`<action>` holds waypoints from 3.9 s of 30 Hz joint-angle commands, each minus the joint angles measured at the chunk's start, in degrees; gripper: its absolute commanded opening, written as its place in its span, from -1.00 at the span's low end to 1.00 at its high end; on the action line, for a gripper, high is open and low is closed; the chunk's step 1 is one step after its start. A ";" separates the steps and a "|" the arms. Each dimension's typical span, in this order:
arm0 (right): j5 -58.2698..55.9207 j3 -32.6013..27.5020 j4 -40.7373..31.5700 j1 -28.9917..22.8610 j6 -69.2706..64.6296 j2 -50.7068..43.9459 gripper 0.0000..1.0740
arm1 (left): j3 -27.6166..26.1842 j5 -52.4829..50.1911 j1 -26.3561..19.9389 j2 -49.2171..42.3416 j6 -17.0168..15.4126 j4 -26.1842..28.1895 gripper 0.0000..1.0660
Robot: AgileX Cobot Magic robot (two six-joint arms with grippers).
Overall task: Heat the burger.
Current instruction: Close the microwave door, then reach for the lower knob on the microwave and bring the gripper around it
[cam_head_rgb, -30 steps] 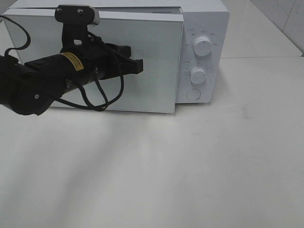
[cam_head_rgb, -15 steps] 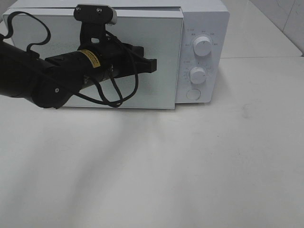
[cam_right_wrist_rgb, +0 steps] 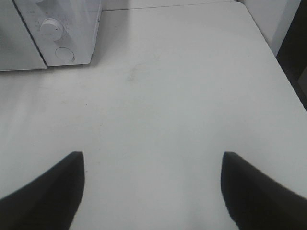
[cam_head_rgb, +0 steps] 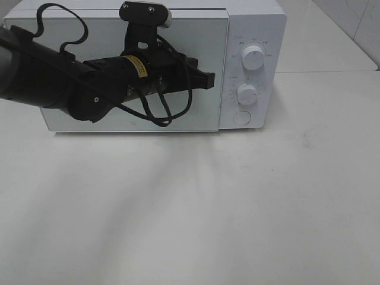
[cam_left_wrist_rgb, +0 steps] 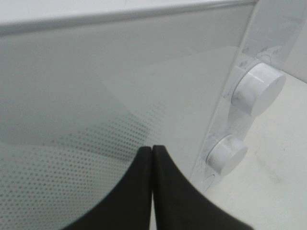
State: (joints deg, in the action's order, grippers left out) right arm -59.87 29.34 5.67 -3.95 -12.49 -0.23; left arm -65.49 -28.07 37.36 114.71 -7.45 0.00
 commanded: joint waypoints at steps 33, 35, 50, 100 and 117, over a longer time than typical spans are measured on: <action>0.23 -0.06 0.00 0.46 0.52 -1.49 0.40 | -8.37 32.49 4.01 -5.21 -0.11 0.40 -1.00; 0.23 -0.06 0.00 0.46 0.52 -1.49 0.40 | -8.37 34.03 4.07 -5.79 -0.11 0.40 -1.00; 0.23 -0.06 0.00 0.46 0.52 -1.49 0.40 | -8.37 58.84 4.07 -10.83 -0.40 0.00 0.49; 0.23 -0.06 -0.11 0.46 0.52 -1.49 0.40 | 11.12 92.19 -20.45 -35.35 2.12 1.72 0.88; 0.23 -0.06 -0.11 0.46 0.52 -1.49 0.40 | 25.44 91.27 -25.73 -61.65 2.46 0.00 0.88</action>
State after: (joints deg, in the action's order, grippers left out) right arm -59.87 29.34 5.61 -3.95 -12.49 -0.23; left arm -41.02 63.83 11.75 55.18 -5.10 0.00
